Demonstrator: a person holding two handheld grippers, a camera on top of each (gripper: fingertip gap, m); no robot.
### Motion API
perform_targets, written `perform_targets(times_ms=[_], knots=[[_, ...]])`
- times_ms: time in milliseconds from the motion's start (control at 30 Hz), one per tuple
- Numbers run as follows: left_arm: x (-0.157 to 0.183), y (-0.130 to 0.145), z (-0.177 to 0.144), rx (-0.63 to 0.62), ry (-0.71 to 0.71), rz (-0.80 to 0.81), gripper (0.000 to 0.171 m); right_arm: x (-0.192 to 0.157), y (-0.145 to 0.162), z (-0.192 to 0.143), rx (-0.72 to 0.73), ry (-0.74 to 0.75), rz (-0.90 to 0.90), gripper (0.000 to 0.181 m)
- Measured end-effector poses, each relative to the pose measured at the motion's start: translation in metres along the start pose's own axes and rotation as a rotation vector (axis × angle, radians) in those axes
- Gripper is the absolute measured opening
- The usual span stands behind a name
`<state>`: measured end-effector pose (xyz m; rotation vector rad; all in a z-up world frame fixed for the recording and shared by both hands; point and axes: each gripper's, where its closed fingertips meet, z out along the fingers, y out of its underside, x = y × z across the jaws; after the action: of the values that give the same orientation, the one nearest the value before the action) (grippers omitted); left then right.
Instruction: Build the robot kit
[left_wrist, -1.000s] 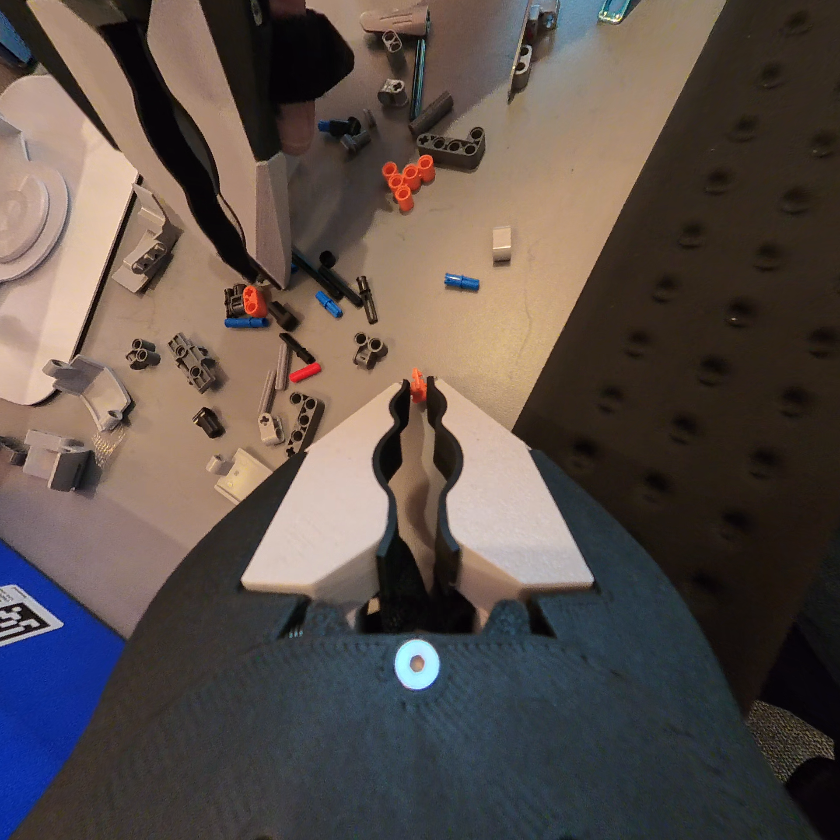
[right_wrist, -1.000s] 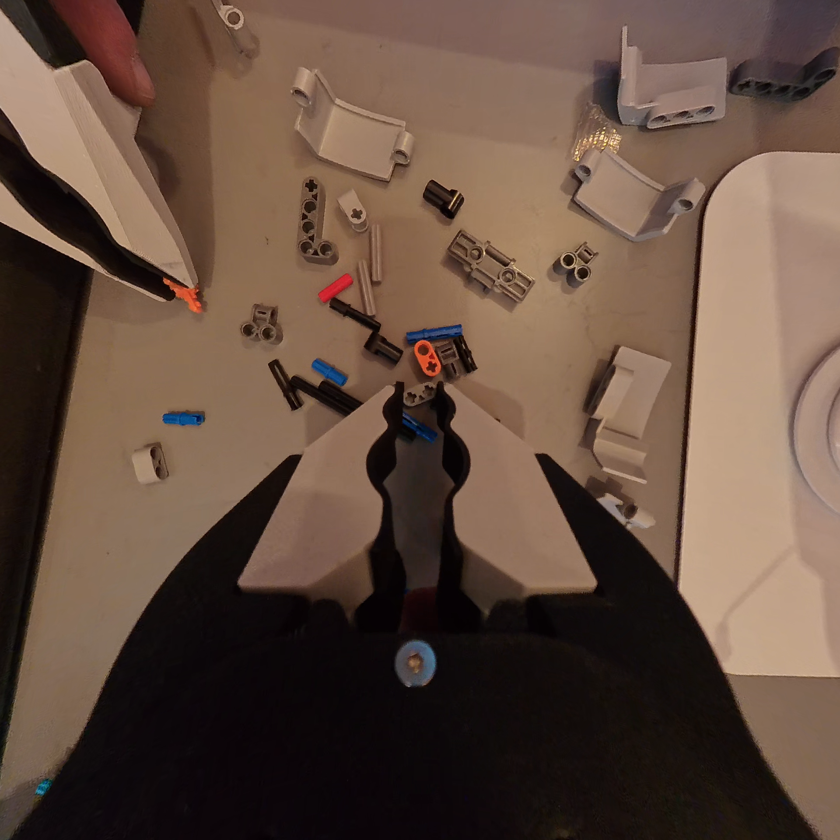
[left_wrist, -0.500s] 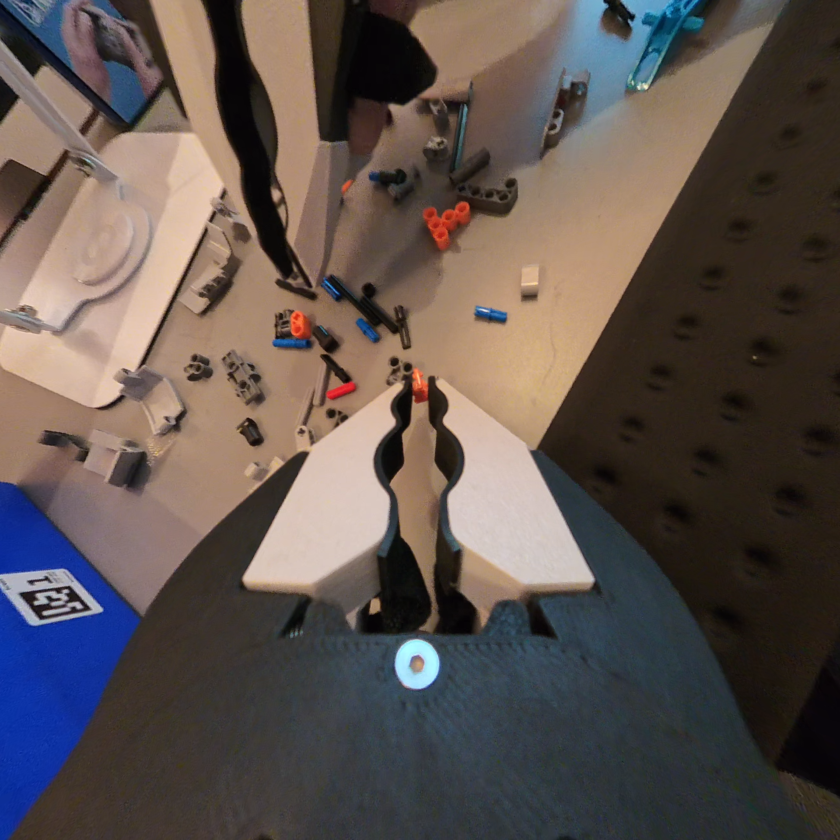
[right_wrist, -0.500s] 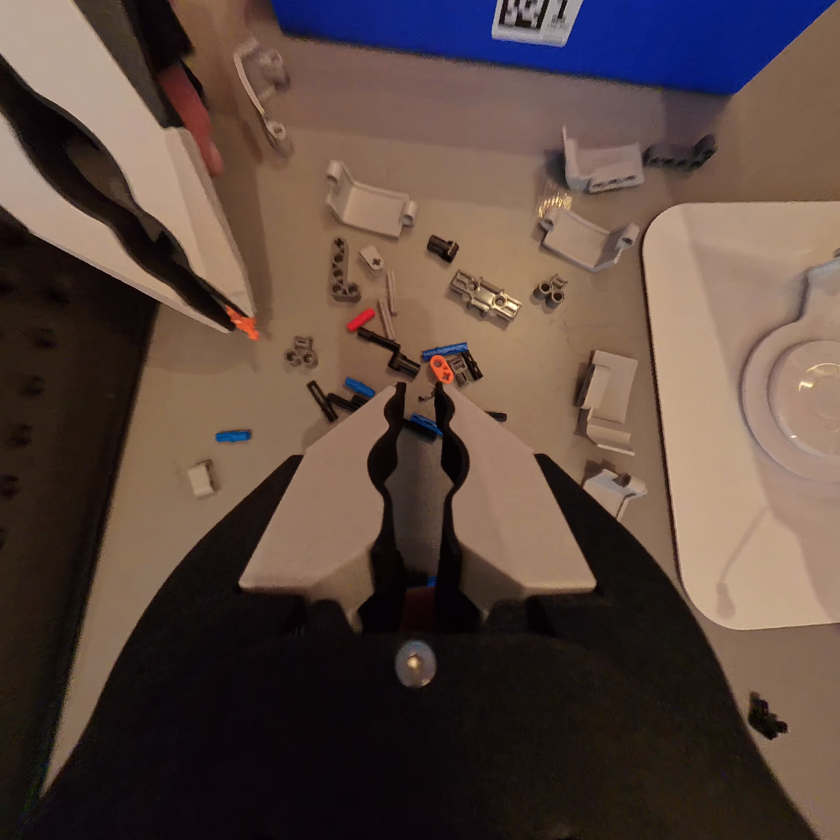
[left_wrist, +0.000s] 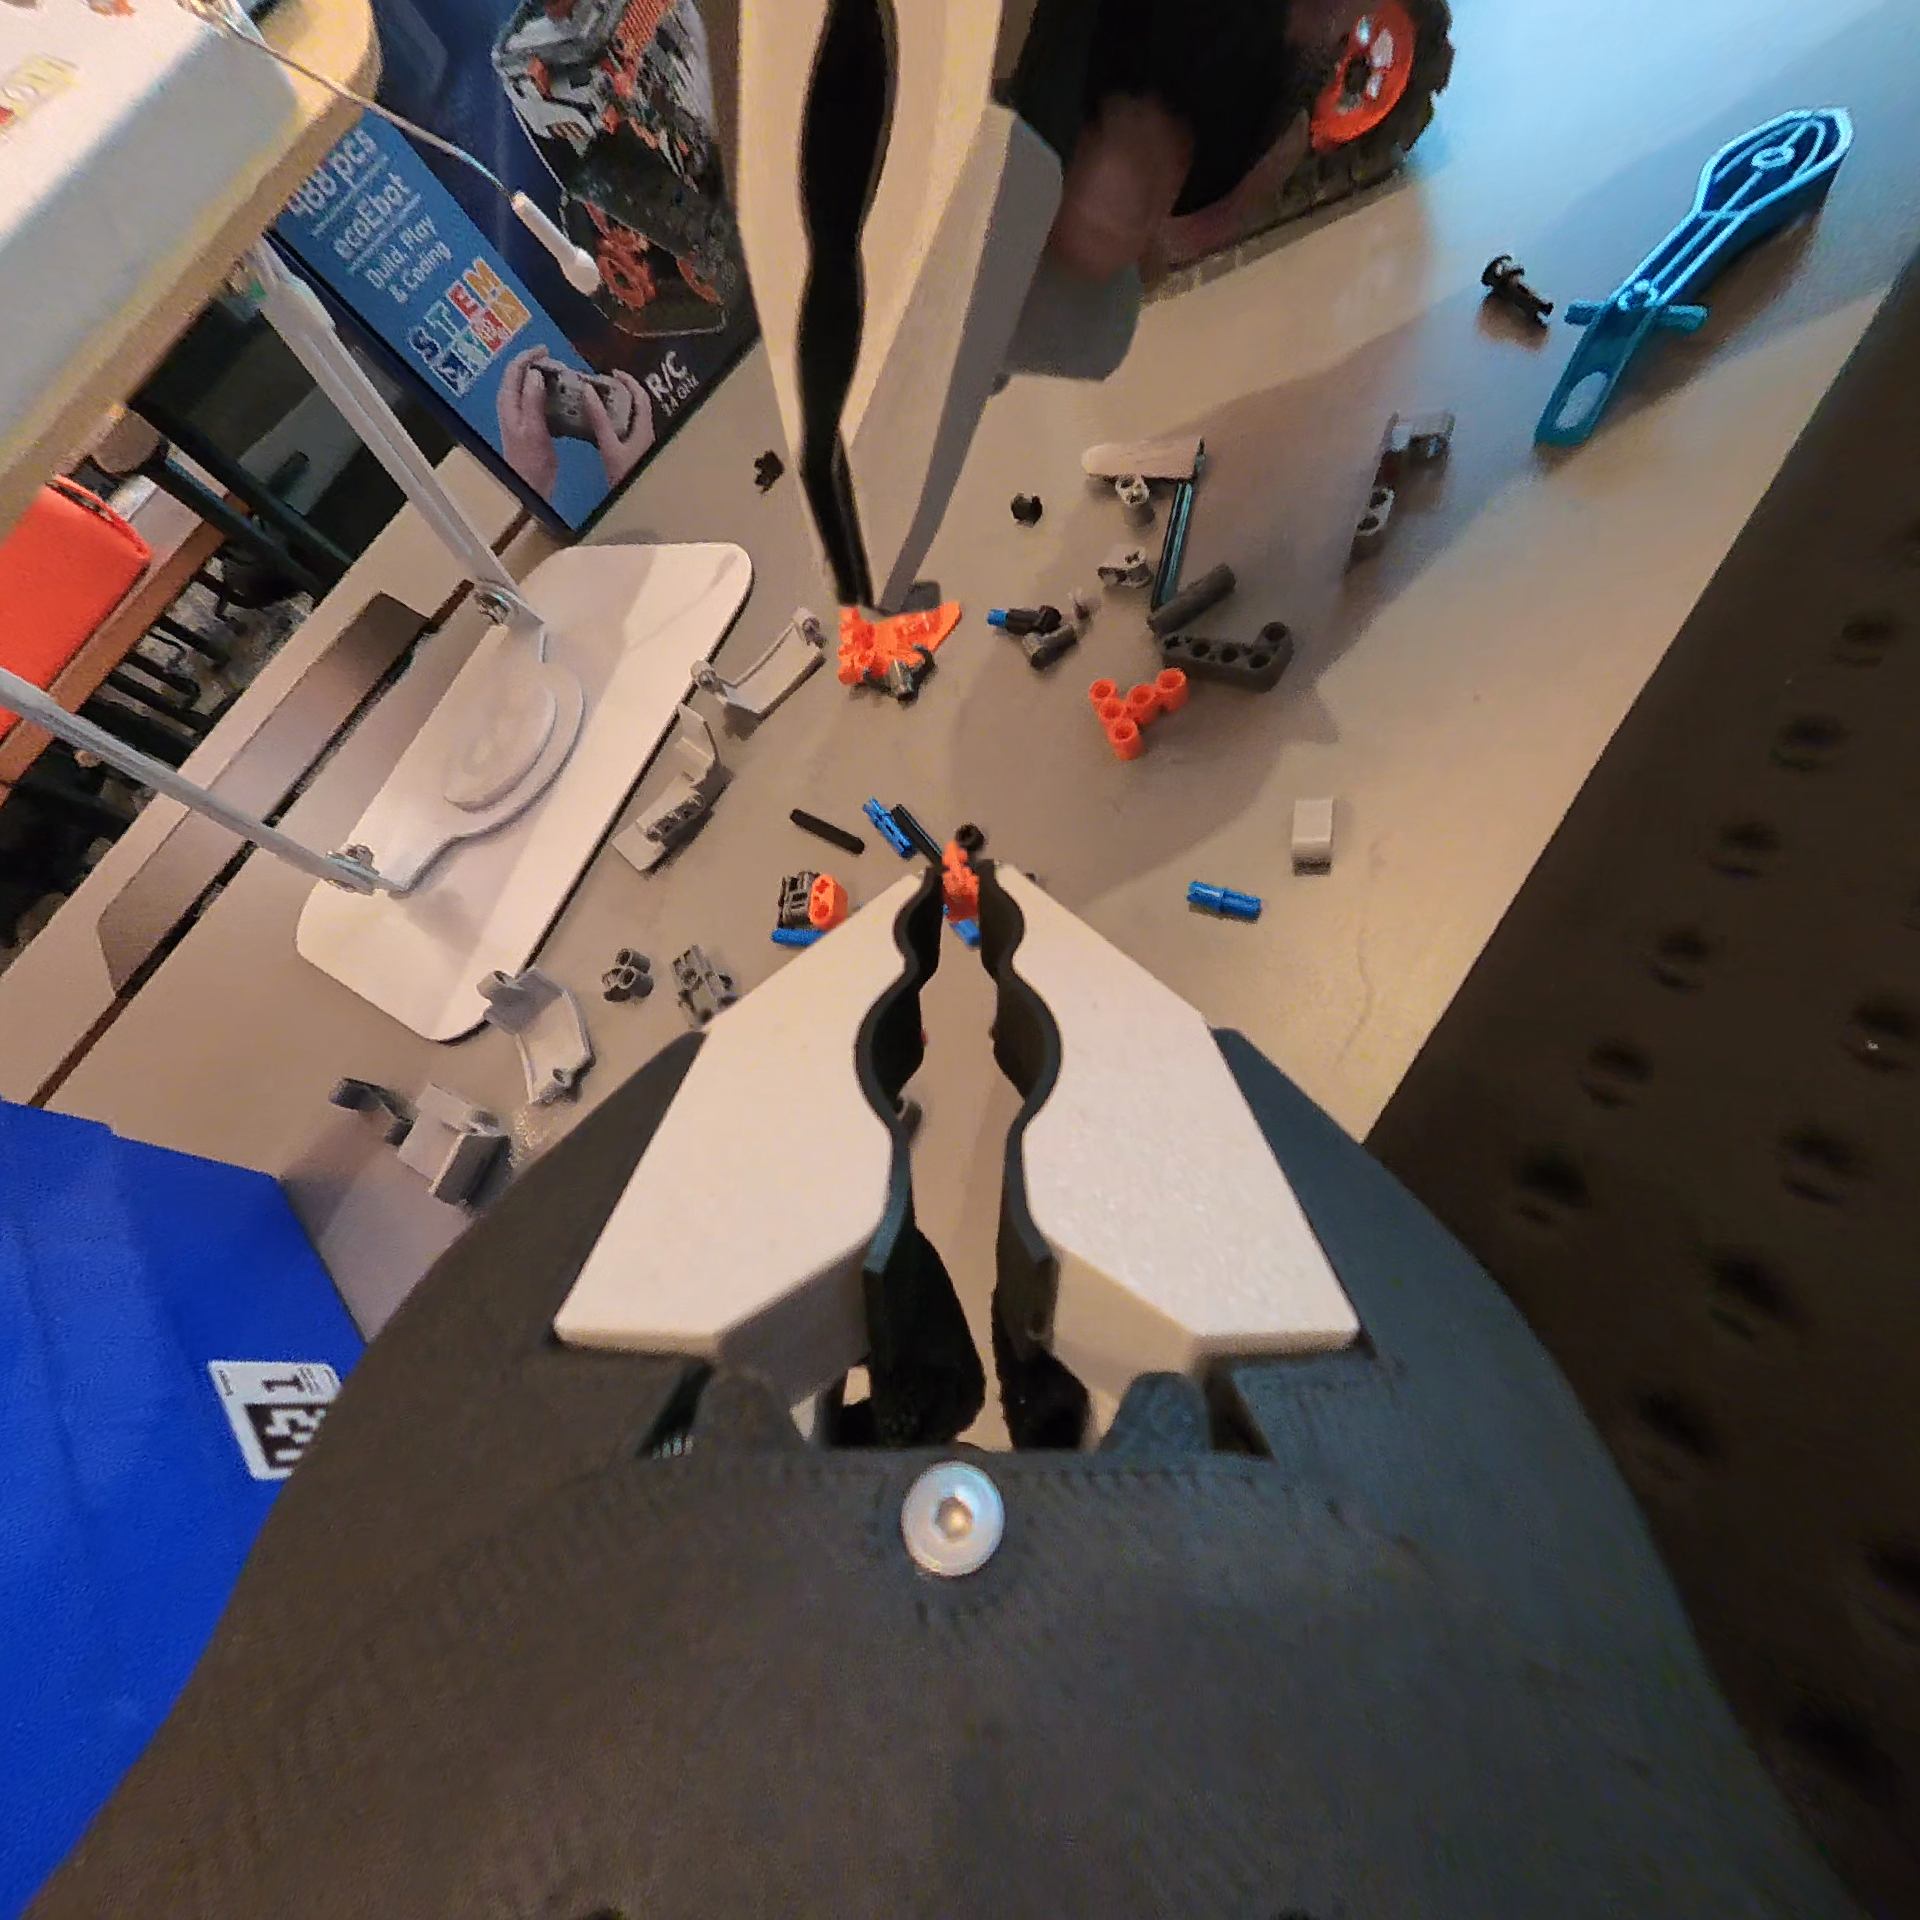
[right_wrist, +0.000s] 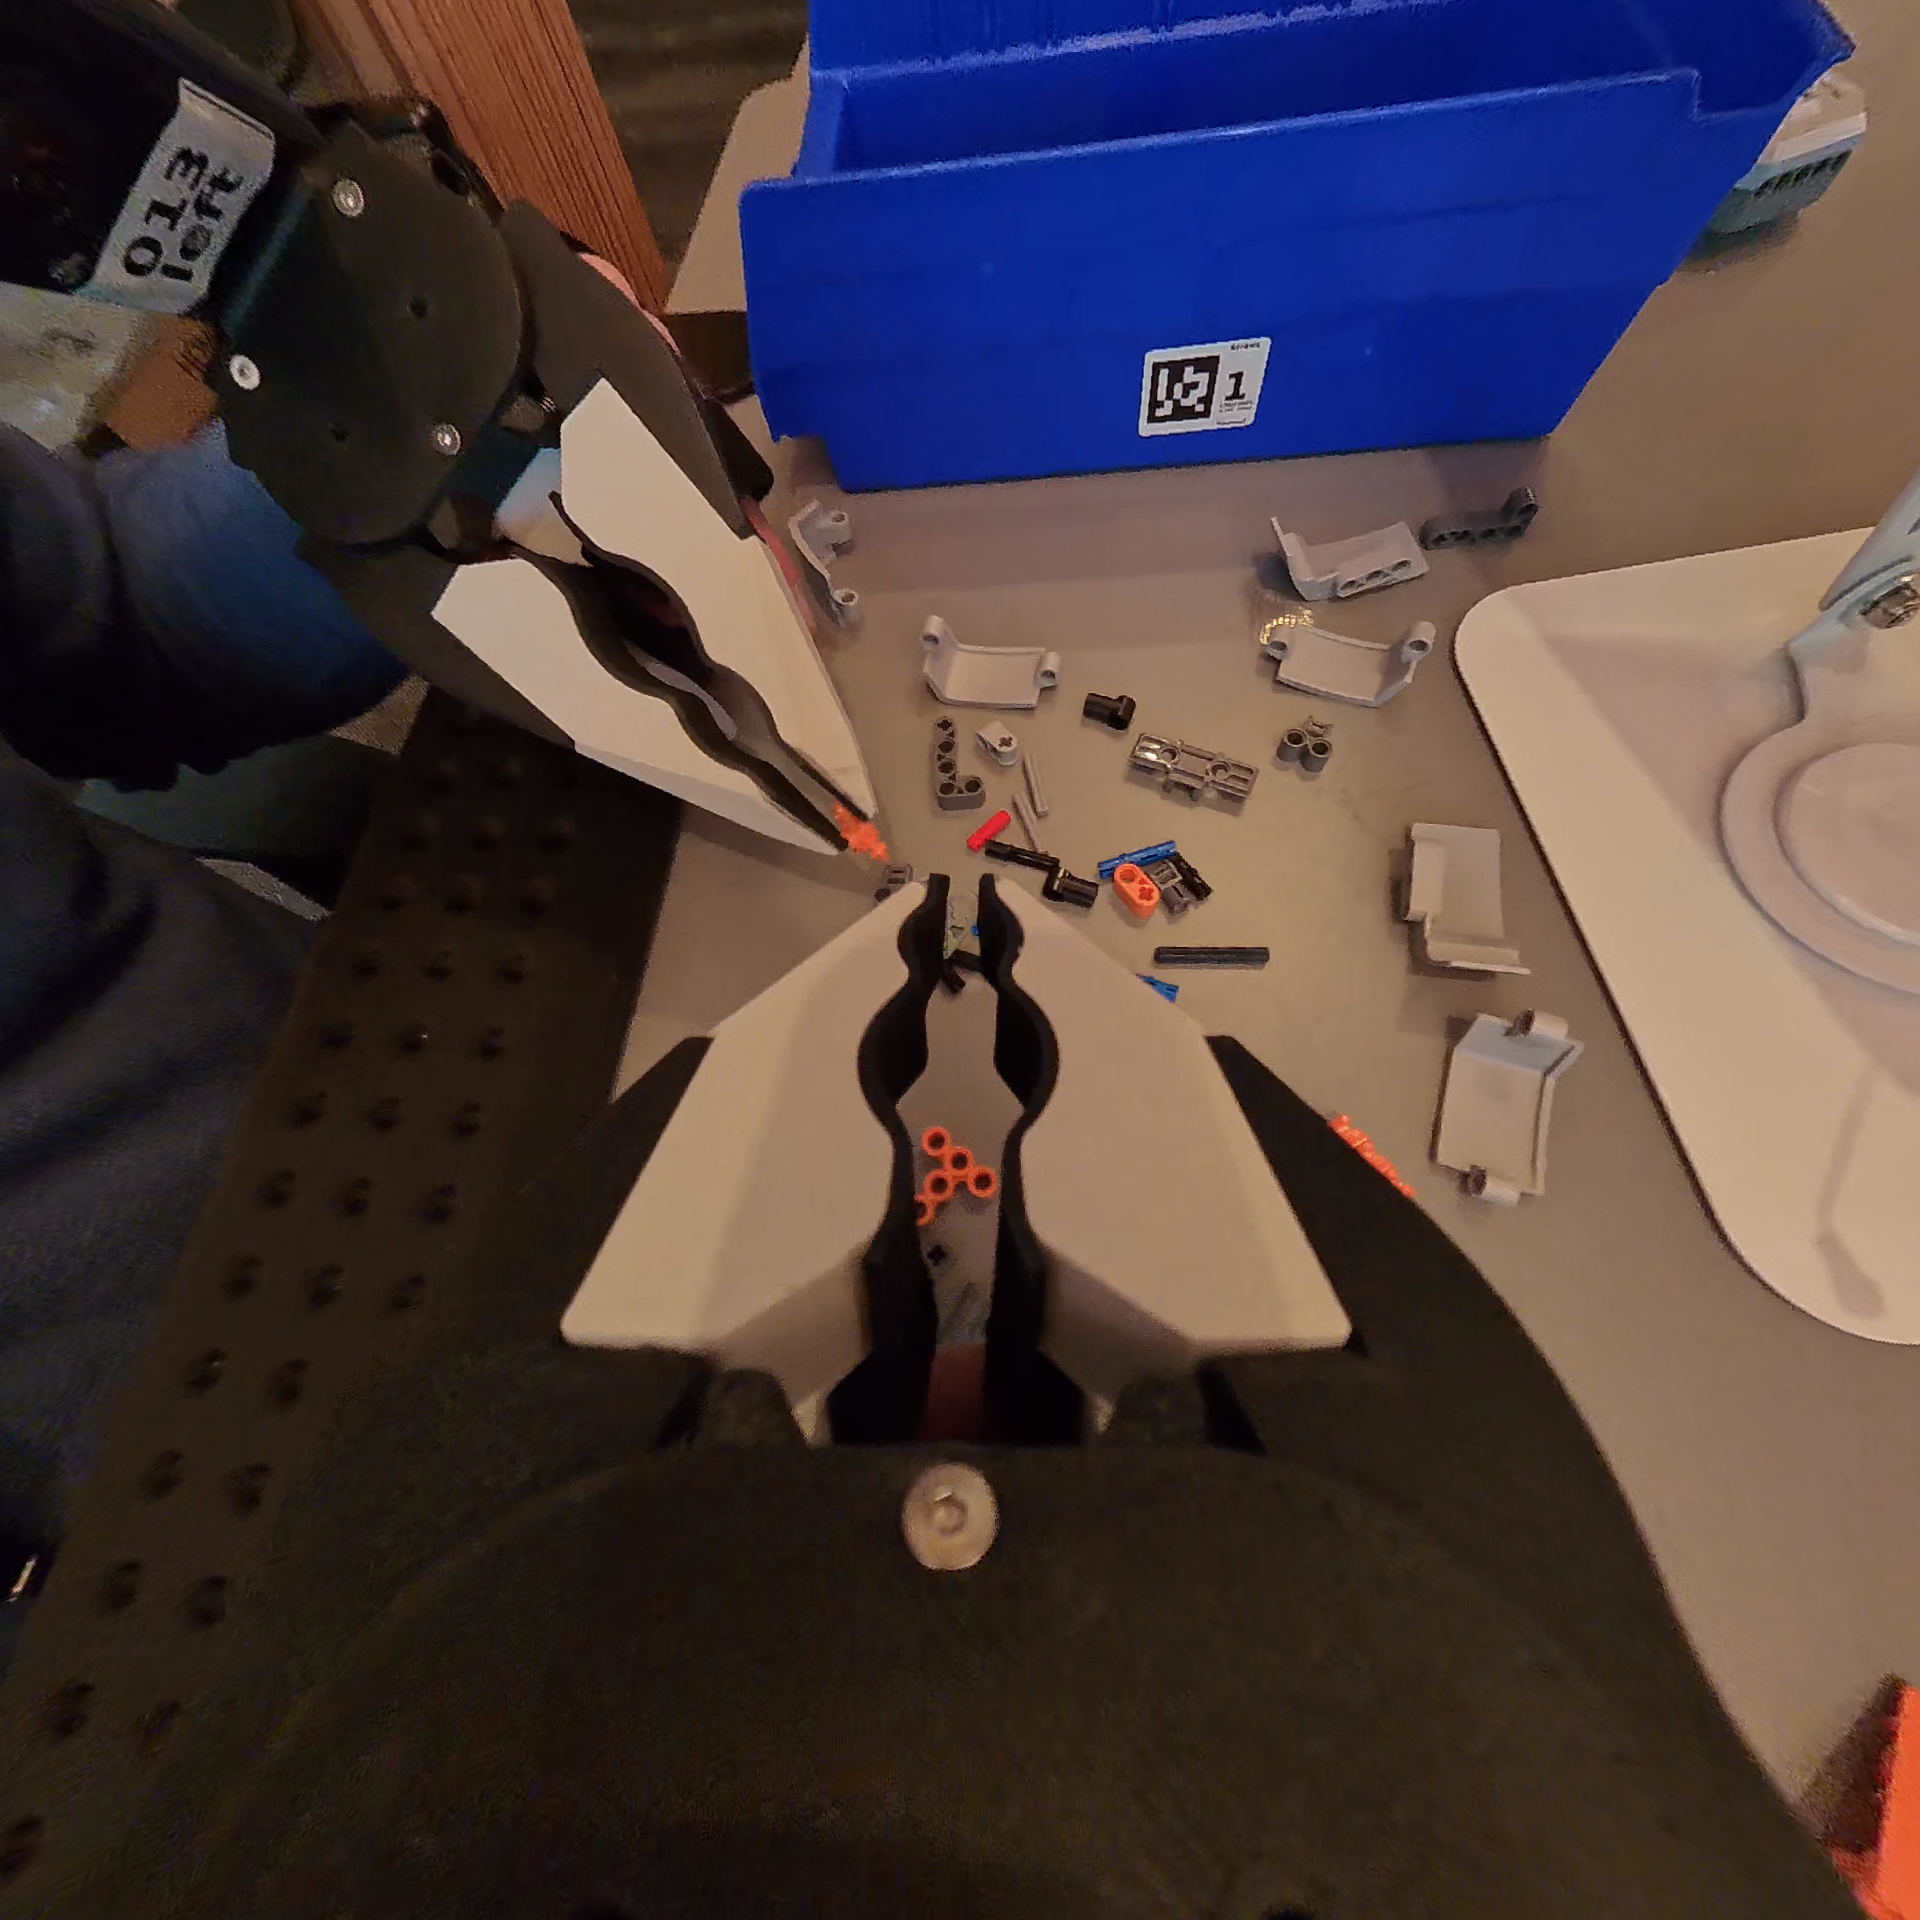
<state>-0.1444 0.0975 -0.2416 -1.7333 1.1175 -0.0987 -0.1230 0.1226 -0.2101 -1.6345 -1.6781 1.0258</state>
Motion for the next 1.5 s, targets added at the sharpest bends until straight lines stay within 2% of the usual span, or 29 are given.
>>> perform_targets(times_ms=[267, 533, 867, 1133, 1500], knots=[[-0.010, -0.032, -0.010, 0.154, -0.102, 0.030, 0.005, -0.015, -0.010, -0.014, 0.146, -0.098, 0.095, 0.003], [-0.006, -0.053, -0.016, 0.254, -0.134, 0.078, 0.005, -0.027, -0.014, -0.017, 0.254, -0.181, 0.193, 0.003], [-0.001, -0.076, -0.030, 0.375, -0.223, 0.189, 0.005, -0.050, -0.034, -0.035, 0.444, -0.346, 0.192, 0.002], [0.009, -0.080, -0.027, 0.361, -0.284, 0.367, 0.004, -0.051, -0.031, -0.034, 0.448, -0.382, 0.209, 0.002], [0.013, -0.086, -0.030, 0.396, -0.291, 0.374, 0.004, -0.056, -0.034, -0.036, 0.499, -0.424, 0.214, 0.000]])
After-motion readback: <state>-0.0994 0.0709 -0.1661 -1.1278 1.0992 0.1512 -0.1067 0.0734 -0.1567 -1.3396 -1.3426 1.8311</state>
